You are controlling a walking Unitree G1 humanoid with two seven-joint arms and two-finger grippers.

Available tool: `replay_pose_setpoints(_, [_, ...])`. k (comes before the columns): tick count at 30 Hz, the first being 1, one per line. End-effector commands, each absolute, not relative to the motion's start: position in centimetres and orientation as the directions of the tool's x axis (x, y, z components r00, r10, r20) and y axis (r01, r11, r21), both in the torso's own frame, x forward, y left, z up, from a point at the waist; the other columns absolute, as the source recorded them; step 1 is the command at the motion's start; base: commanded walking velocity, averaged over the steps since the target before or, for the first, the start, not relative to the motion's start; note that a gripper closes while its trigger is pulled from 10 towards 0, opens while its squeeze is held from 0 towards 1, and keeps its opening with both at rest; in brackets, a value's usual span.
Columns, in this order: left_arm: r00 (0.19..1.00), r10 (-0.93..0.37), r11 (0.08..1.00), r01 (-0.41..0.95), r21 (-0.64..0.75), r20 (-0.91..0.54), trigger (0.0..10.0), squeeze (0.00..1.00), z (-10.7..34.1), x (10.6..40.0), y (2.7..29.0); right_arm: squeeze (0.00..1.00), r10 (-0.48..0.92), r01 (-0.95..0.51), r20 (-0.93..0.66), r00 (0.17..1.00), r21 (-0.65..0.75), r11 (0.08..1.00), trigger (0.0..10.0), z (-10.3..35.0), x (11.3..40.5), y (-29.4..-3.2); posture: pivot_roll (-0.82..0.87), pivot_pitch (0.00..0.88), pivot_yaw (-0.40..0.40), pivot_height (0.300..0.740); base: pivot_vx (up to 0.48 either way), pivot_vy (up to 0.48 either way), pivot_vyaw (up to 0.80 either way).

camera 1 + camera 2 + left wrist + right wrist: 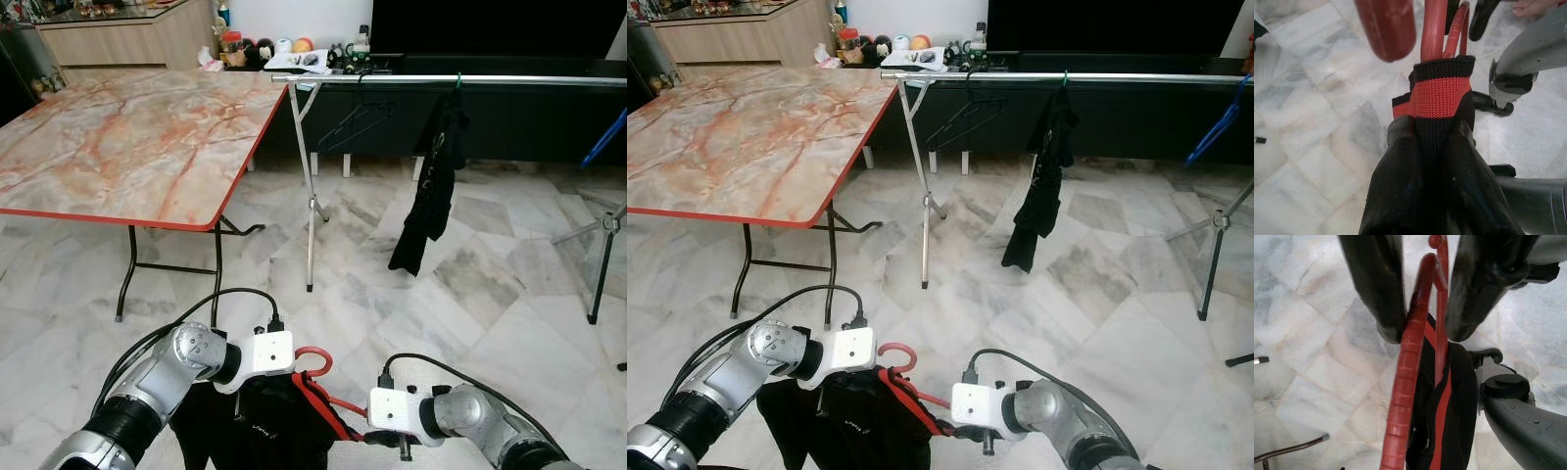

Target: Hang hanger

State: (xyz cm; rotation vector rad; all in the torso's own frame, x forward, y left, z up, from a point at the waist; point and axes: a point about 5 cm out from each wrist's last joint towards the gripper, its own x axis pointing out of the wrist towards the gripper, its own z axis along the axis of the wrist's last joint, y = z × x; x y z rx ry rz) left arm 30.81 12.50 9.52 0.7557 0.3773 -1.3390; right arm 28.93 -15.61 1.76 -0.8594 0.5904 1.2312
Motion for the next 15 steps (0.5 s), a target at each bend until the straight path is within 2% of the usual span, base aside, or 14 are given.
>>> replay_pose_setpoints(1, [0.233,-0.735,0.055,0.957,0.286,-0.636,10.0,0.00,10.0,31.1,12.8,0.00,0.554,-0.969,-0.797,0.242,-0.224,0.101,0.0,1.4,28.7,-15.8,0.10,0.096,0.083,0.740,0.000,0.000,0.00])
replay_pose_setpoints(15, [0.231,-0.762,0.047,0.951,0.304,-0.605,10.0,0.00,11.1,31.3,12.3,0.00,0.595,-0.978,-0.777,0.207,-0.144,0.152,0.0,0.9,28.1,-15.6,0.10,0.087,0.087,0.740,0.000,0.000,0.00])
